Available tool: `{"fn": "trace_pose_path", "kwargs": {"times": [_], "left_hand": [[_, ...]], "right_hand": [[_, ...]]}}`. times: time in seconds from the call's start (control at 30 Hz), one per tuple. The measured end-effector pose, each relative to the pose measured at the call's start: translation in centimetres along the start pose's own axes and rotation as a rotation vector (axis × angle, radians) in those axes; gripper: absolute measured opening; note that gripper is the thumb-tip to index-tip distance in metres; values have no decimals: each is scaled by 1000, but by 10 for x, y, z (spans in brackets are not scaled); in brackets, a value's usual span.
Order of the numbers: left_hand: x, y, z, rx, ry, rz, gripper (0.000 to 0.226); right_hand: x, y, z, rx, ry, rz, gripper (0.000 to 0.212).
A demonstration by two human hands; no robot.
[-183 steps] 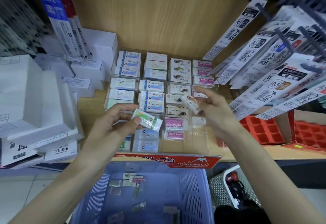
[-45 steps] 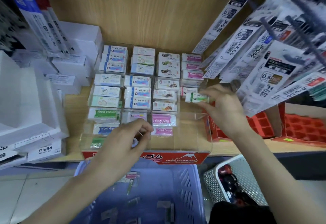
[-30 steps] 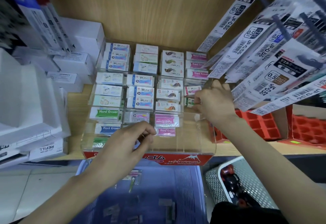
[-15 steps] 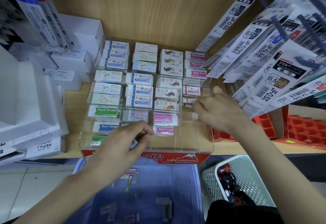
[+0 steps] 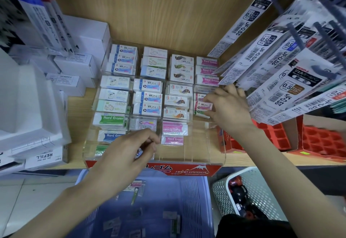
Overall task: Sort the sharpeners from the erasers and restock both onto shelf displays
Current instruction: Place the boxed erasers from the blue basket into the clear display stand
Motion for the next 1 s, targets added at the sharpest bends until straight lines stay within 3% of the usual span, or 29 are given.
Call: {"fn": "trace_pose_path", "kwargs": {"times": [0.33,0.47,0.67,0.83,1.0], "left_hand": [[-1,-1,-1,-4,6,-5,14],[-1,-1,-1,10,-2,-3,13],[-2,-1,-2,24,20,-17,12],[-3,-1,-2,33,32,-16,15],[-4,-1,0,32,33,-24,10]], "right_hand": [[10,2,3,-6,188,-55,22],[11,-2,1,16,158,4,26],[11,4,0,66,100,-40,27],[12,2,-4,115,-83,32,26],[17,-5,-1,131,-43,103,24]]}}
Point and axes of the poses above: each hand's wrist, its own y-axis away from the middle knuckle, its own x-axis out of the palm, z = x × y, the point moved 6 cm from there along -y, towards the middle knuckle, and after that the axes turned 7 degrees about -z, right-handed, at the moved point
